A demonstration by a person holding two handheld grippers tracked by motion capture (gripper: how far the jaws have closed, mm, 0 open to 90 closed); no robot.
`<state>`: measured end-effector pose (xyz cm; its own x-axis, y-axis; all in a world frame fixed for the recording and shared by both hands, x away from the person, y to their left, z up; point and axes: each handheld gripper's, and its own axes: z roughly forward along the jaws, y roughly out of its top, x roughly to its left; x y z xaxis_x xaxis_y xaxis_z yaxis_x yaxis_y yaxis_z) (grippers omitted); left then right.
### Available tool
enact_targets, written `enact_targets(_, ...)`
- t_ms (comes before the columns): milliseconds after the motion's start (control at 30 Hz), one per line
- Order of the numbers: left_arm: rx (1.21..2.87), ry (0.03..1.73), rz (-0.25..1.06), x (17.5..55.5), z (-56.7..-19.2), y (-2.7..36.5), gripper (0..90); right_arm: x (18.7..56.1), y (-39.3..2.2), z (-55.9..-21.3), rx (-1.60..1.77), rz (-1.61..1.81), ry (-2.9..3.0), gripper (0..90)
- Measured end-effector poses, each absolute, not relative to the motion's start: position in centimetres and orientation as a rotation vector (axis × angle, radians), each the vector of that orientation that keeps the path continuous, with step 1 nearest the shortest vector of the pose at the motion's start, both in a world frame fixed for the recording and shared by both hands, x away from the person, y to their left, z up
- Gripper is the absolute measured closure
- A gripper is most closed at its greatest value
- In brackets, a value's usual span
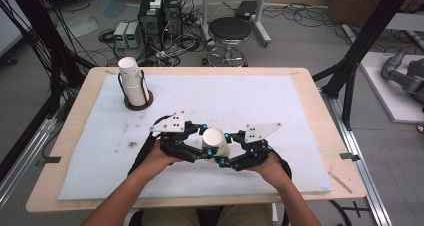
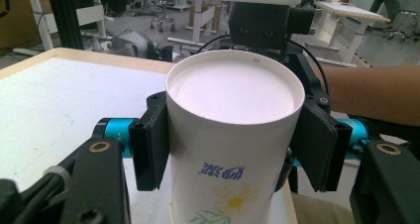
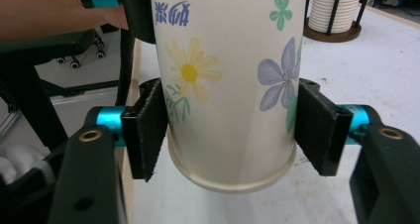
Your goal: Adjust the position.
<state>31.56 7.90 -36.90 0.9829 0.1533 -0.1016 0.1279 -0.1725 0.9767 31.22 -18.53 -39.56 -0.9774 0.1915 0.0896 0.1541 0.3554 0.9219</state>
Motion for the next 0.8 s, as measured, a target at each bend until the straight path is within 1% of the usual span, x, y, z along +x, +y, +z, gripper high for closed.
enact_targets(167,1.753,0.212,0.028,31.5,-37.1,7.8,36.7,31.2,-18.5,-39.5,0.323,1.72,2.578,39.7)
enact_targets(233,1.757,0.214,0.036,31.5,-37.1,7.8,34.9,31.3,-18.6,-39.5,0.327,1.72,2.579,39.8)
enact_targets(267,1.754,0.248,0.05,31.5,-37.1,7.7,29.9,31.3,-18.6,-39.5,0.324,1.72,2.582,40.0)
enact_targets(333,1.749,0.288,0.044,31.6,-37.1,7.8,17.1,31.3,-18.7,-39.5,0.328,1.715,2.585,40.1)
enact_targets(367,1.747,0.297,0.039,31.7,-37.1,7.8,14.9,31.3,-18.7,-39.4,0.328,1.711,2.588,40.2)
enact_targets(800,1.804,0.301,0.033,31.7,-36.3,9.0,14.9,31.7,-19.3,-39.0,0.349,1.559,2.644,40.2)
